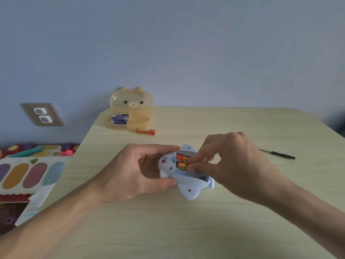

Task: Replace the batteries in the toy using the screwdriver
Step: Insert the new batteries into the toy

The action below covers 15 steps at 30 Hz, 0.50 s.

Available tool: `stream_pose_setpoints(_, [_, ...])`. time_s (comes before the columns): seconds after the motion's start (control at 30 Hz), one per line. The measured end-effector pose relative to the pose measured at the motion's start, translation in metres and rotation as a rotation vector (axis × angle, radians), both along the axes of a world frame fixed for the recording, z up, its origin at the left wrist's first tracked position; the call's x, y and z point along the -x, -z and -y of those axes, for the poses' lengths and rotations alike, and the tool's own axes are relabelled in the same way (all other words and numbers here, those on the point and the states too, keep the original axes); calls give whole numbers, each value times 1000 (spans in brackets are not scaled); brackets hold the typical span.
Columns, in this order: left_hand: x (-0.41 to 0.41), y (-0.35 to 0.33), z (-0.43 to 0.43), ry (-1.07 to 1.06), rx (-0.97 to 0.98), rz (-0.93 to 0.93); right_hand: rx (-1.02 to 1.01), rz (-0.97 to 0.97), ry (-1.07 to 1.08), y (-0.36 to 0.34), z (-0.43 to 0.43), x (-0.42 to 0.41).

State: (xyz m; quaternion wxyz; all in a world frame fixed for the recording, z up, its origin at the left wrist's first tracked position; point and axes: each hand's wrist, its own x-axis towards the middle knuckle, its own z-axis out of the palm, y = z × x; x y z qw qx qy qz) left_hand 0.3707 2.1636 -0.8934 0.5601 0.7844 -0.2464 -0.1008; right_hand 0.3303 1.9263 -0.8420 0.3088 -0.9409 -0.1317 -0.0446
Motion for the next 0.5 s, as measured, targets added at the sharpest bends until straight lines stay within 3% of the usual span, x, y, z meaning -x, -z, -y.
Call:
stream_pose_setpoints(0.17, [1, -2, 2, 3, -23, 15, -123, 65, 5, -24, -18, -47])
stream_pose_setpoints(0.33, [2, -2, 0, 18, -35, 16, 112, -12, -48, -23, -63, -112])
stream_pose_setpoints(0.5, [2, -3, -1, 58, -19, 16, 201, -125, -26, -1, -82, -142])
